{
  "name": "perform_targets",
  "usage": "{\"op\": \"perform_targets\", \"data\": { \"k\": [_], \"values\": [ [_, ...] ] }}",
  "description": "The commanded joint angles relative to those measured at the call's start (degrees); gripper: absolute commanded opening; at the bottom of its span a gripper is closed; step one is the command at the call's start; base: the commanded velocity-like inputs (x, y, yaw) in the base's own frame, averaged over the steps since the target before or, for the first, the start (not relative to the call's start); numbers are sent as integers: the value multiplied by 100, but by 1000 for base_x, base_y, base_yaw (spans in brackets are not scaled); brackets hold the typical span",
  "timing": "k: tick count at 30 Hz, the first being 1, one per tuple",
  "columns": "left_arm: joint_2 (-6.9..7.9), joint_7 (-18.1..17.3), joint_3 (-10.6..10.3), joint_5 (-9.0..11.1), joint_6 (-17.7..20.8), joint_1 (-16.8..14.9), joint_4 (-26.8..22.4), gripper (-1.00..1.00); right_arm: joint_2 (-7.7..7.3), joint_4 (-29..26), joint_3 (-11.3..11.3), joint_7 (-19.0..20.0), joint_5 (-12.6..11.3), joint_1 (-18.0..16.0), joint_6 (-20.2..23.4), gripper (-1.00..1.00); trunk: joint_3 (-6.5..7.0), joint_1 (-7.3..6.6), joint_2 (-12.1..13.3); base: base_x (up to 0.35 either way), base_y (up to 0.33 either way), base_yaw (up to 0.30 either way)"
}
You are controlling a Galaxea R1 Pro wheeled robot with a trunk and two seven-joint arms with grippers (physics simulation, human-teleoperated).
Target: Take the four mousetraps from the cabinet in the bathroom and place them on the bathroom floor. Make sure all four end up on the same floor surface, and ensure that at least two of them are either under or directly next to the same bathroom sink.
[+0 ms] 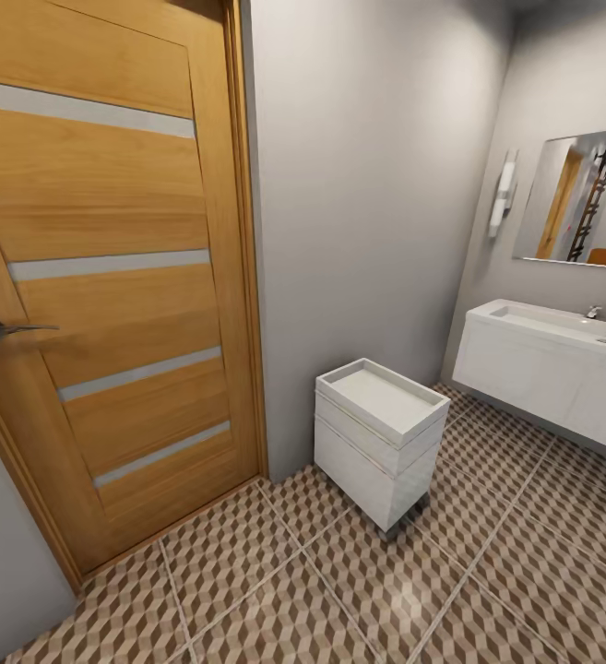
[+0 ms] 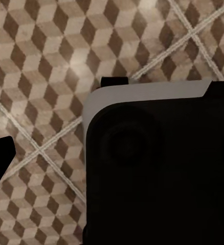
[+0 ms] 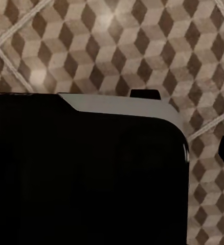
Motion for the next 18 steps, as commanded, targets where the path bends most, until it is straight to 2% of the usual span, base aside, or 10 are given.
{"op": "perform_targets", "data": {
  "k": [1,8,17,18],
  "values": [
    [17,4,2,-2,-11,1,-38,100,-11,-29,3,-8,3,-3,-52,100,-5,0,-3,0,0,0],
    [105,18,7,0,100,1,-264,100,-113,-255,-1,-4,7,-1,-277,100,-5,0,-3,0,0,0],
    [116,15,13,0,388,1,-553,100,-171,-546,-6,-3,4,-4,-420,100,-5,0,-3,0,0,0],
    [117,14,14,0,988,1,-3225,100,-172,-2659,-6,-3,5,-4,-419,100,-5,0,-3,0,0,0]
  ]
}}
